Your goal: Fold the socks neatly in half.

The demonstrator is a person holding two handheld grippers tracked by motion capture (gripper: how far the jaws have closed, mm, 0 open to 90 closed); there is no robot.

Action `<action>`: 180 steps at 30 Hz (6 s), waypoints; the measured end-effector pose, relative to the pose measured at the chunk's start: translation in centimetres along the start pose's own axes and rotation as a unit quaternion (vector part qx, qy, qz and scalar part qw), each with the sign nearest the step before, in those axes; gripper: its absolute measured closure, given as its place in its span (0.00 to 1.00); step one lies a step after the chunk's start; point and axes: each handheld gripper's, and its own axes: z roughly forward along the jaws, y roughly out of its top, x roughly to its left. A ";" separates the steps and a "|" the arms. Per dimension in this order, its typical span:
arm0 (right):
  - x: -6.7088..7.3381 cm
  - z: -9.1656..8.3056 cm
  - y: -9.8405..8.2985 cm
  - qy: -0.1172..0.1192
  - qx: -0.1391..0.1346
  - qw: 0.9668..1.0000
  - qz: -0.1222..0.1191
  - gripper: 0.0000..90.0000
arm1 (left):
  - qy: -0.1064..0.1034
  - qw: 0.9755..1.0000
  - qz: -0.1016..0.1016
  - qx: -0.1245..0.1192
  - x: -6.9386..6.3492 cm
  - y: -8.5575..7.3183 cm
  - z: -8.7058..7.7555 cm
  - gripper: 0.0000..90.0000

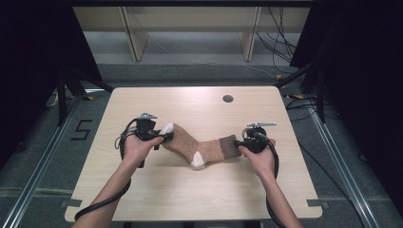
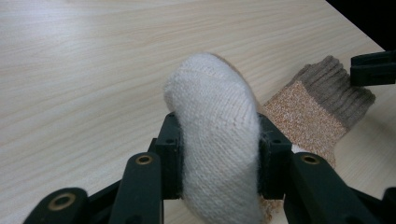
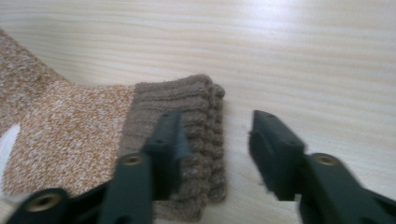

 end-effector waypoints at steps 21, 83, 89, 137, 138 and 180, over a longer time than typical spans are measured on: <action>0.9 0.9 -0.4 0.016 0.022 1.000 -0.015 0.84 | 0.003 1.000 0.014 -0.021 -1.2 1.1 -1.4 0.67; 2.8 2.1 -0.6 0.022 0.027 0.998 -0.046 0.82 | -0.014 0.998 0.007 -0.061 -2.4 1.7 -2.2 0.69; 3.5 2.1 -0.5 0.019 0.032 0.999 -0.035 0.81 | -0.015 0.997 0.003 -0.071 -2.5 1.9 -2.7 0.69; 4.5 2.7 -0.3 0.033 0.031 0.998 -0.050 0.81 | -0.005 0.998 0.026 -0.058 -4.1 2.8 -0.8 0.69; 4.5 2.7 -0.3 0.034 0.031 0.998 -0.051 0.81 | -0.006 0.998 0.026 -0.058 -4.2 2.8 -0.7 0.69; 3.9 1.4 -0.5 0.048 0.020 0.998 -0.046 0.91 | 0.001 0.998 0.062 -0.033 -7.7 2.4 4.3 0.69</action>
